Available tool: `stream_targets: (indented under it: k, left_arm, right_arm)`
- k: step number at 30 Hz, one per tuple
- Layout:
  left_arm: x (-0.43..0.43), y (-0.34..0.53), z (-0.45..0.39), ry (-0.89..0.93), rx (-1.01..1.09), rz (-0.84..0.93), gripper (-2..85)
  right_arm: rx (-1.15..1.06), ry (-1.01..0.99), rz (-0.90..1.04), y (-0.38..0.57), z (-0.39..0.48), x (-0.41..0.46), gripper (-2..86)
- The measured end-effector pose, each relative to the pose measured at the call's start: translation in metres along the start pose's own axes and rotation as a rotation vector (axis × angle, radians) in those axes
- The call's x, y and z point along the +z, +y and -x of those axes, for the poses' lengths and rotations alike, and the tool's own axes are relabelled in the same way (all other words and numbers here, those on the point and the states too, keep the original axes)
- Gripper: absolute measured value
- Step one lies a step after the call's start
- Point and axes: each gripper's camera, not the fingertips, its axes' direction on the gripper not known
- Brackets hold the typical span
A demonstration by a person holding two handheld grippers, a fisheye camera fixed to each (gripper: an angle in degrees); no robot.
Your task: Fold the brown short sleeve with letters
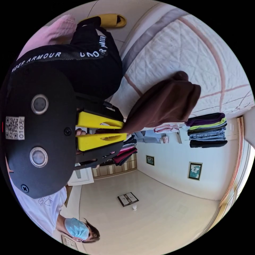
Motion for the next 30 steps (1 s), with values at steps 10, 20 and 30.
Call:
stream_targets:
  k: [10, 20, 30]
  left_arm:
    - [-0.079, -0.019, -0.009, 0.084, -0.023, -0.015, 2.6]
    - [-0.087, -0.014, 0.001, 0.154, -0.056, -0.012, 3.6]
    - [-0.059, 0.016, 0.018, 0.095, -0.095, 0.131, 5.6]
  right_arm:
    - [0.2, -0.188, -0.16, -0.038, -0.095, -0.018, 11.7]
    - [0.192, -0.102, -0.15, -0.046, -0.081, -0.005, 10.5]
    - [0.254, -0.111, -0.131, -0.007, -0.087, 0.001, 9.9]
